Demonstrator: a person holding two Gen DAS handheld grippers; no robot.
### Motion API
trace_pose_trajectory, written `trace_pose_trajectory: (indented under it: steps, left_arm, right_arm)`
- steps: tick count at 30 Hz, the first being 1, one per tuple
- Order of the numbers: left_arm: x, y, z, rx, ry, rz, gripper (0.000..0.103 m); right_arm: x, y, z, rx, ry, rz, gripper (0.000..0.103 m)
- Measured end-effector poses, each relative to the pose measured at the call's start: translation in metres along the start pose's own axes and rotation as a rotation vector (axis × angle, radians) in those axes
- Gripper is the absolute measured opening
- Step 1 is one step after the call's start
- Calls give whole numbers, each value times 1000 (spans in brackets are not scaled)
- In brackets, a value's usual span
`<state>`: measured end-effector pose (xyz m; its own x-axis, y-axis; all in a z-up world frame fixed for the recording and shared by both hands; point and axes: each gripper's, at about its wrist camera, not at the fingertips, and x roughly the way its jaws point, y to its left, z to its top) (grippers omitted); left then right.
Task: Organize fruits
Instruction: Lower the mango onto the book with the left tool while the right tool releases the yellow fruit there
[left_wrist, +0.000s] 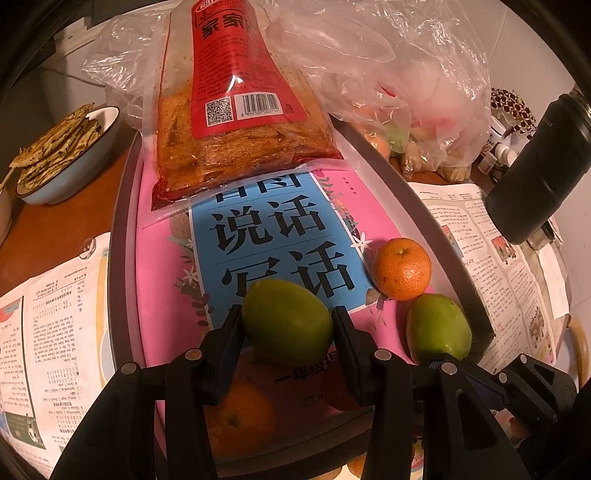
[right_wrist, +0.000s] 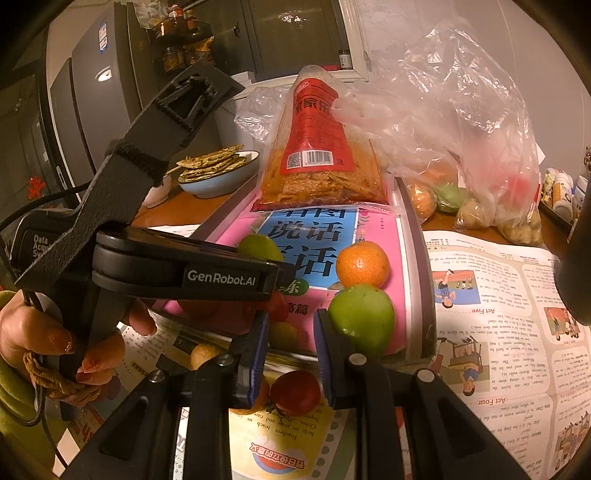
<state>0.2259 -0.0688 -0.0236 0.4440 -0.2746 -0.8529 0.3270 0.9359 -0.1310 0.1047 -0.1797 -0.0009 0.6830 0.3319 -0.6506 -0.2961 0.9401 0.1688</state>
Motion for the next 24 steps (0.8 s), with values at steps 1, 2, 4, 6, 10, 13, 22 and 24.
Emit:
trace_pose_trajectory:
  steps: [1, 2, 4, 6, 10, 13, 22, 24]
  left_arm:
    - [0, 0, 0, 0, -1, 0, 49]
    - [0, 0, 0, 0, -1, 0, 49]
    - [-1, 0, 0, 0, -2, 0, 49]
    - [-1, 0, 0, -3, -2, -1, 49]
    - [-1, 0, -1, -12, -3, -6, 49]
    - [-4, 0, -2, -17, -6, -12, 49]
    - [-7, -1, -6, -20, -10, -13, 49]
    - [-8, -1, -6, -17, -13, -11, 49]
  right_arm:
    - [0, 0, 0, 1, -1, 0, 25]
    - [-1, 0, -1, 2, -3, 1, 25]
    - [-2, -1, -1, 7, -6, 3, 25]
    - [-3, -2, -1, 10, -9, 4, 26]
    - [-6, -4, -2, 30, -18, 21, 29]
    - [-8, -3, -3, 28, -21, 15, 31]
    - [-15, -1, -5, 31, -37, 14, 41]
    - [-18, -2, -4, 38, -44, 13, 44]
